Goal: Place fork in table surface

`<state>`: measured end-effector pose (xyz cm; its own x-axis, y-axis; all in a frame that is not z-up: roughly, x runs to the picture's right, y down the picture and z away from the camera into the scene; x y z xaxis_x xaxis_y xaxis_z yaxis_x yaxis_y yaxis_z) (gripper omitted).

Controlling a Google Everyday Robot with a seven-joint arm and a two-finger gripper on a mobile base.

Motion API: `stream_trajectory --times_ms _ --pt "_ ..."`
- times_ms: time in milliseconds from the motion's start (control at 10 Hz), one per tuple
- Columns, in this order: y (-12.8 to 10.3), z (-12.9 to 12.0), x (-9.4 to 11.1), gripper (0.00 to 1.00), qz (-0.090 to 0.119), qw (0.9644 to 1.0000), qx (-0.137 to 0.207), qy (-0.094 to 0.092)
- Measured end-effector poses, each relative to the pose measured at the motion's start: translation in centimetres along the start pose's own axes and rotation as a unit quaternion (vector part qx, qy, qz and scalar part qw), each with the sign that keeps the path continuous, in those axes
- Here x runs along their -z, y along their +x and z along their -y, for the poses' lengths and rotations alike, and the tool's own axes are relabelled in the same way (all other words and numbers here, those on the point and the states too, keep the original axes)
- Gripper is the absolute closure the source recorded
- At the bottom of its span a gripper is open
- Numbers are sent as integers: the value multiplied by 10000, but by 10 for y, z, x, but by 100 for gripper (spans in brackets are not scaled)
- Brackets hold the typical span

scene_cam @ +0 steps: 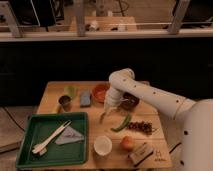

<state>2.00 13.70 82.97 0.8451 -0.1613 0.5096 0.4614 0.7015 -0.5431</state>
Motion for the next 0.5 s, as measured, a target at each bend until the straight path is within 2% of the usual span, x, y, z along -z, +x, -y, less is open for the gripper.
stream_trajectory --times_ms 200,500 --pt "-7 -2 -1 100 57 9990 415 -140" --pt "-13 -7 -2 100 169 9955 860 -367"
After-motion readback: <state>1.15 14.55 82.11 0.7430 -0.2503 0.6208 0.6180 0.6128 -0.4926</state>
